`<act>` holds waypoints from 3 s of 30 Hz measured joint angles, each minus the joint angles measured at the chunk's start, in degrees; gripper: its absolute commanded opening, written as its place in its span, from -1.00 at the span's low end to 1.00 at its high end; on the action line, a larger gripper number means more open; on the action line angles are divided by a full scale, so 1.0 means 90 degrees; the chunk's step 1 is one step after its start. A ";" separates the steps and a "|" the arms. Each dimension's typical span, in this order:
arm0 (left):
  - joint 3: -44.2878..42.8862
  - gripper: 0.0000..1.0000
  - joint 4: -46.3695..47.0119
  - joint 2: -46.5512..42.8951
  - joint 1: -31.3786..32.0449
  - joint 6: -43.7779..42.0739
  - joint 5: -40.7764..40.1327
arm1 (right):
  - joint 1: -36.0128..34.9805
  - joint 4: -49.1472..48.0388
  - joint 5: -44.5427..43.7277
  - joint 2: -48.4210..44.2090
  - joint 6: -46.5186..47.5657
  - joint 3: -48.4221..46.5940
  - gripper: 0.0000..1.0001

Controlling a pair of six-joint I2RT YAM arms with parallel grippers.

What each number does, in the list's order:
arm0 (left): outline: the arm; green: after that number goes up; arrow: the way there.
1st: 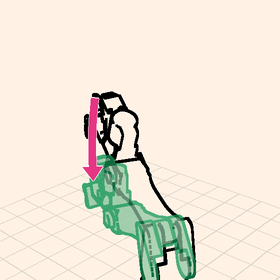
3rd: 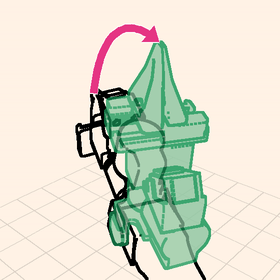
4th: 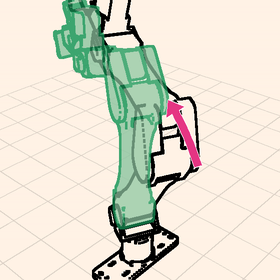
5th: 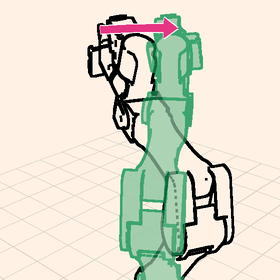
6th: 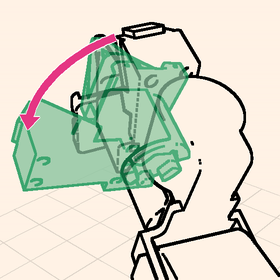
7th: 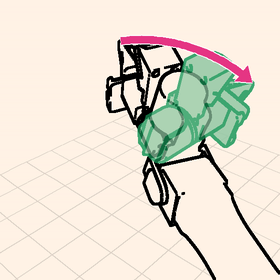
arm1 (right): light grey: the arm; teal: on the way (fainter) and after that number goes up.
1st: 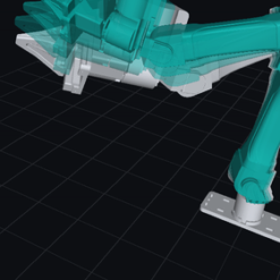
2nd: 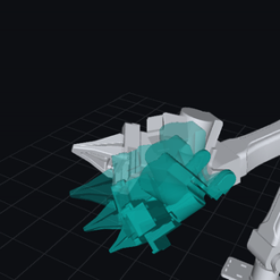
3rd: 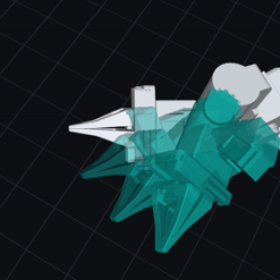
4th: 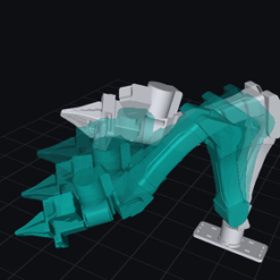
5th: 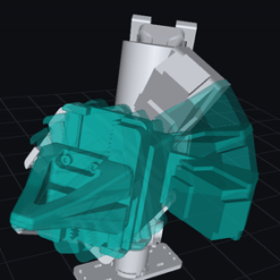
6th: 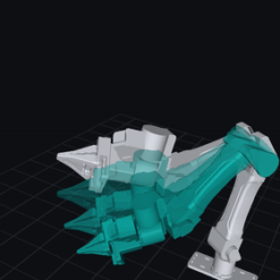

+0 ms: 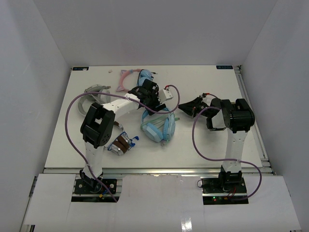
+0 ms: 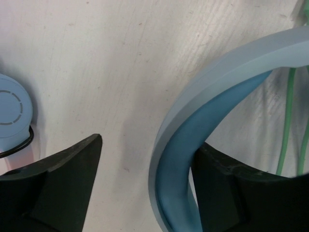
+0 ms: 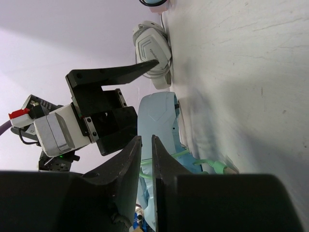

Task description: Wrap the headphones

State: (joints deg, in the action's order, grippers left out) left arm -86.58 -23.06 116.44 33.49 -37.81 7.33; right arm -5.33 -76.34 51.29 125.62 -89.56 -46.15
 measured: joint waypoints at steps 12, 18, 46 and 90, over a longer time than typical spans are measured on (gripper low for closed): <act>0.0099 0.96 0.0307 -0.0281 -0.0002 0.0101 -0.0316 | 0.0015 0.0000 -0.0017 -0.0002 0.0000 0.0024 -0.60; 0.0099 0.96 0.0480 -0.0500 -0.0002 0.0241 -0.0509 | 0.0015 0.0008 -0.0018 -0.0064 0.0000 0.0107 -0.60; 0.0299 0.96 0.0561 -0.0525 -0.0026 0.0435 -0.0815 | 0.0019 0.1492 -0.0635 -0.2136 0.3060 0.0565 -0.62; -0.0689 0.96 -0.0376 -0.2101 -0.0215 0.4014 -0.0918 | -0.0532 0.6373 -0.2536 -0.4488 0.5734 -0.0184 -0.55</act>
State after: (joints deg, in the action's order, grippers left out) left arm -92.78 -26.44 97.53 31.56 -1.68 -0.94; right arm -10.11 -18.98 28.47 85.23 -37.96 -47.80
